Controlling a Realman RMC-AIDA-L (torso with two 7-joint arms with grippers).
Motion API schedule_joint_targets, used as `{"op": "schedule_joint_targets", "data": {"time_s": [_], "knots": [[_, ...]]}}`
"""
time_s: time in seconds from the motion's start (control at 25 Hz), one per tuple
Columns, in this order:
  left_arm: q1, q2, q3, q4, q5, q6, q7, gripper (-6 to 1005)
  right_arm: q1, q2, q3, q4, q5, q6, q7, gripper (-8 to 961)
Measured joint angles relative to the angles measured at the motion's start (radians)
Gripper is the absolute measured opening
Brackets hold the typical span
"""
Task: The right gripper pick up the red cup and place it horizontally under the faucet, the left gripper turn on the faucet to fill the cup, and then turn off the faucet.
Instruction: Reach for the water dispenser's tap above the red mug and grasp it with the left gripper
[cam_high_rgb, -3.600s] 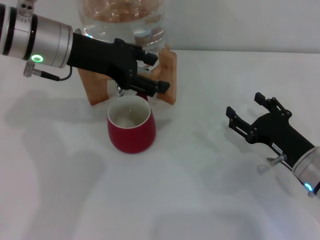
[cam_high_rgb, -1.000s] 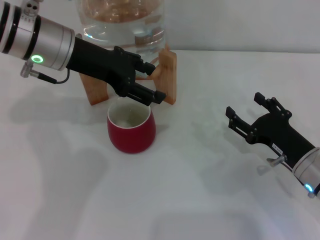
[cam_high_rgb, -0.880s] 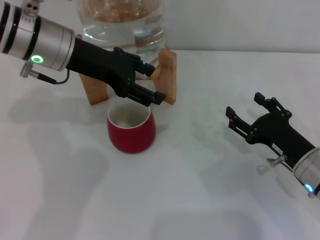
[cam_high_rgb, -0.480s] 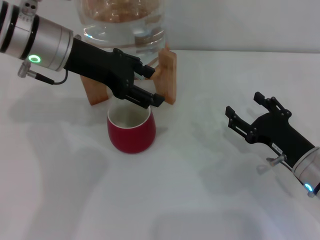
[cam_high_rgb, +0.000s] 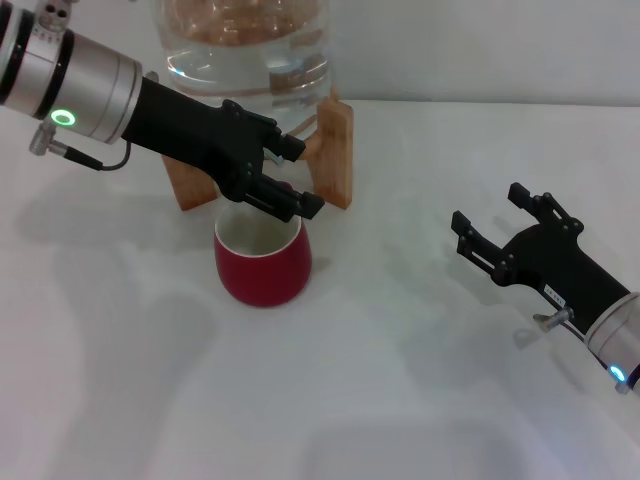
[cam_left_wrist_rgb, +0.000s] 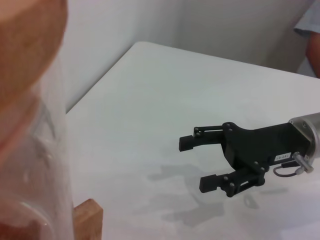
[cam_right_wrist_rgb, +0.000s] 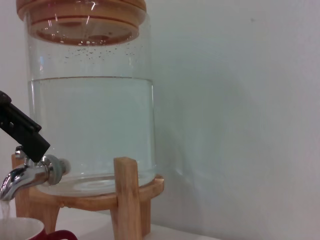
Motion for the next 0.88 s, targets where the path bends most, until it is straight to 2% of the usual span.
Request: {"op": "schedule_joint_targets", "data": {"time_s": [0.64, 0.88], "knots": [[-0.012, 0.012, 0.000, -0.001, 0.013, 0.036, -0.002, 886, 0.002, 0.000, 0.000, -0.002, 0.002, 0.000, 0.000, 832], [-0.013, 0.013, 0.000, -0.006, -0.038, 0.030, 0.019, 886, 0.003, 0.000, 0.000, 0.000, 0.000, 0.000, 0.000, 832]]}}
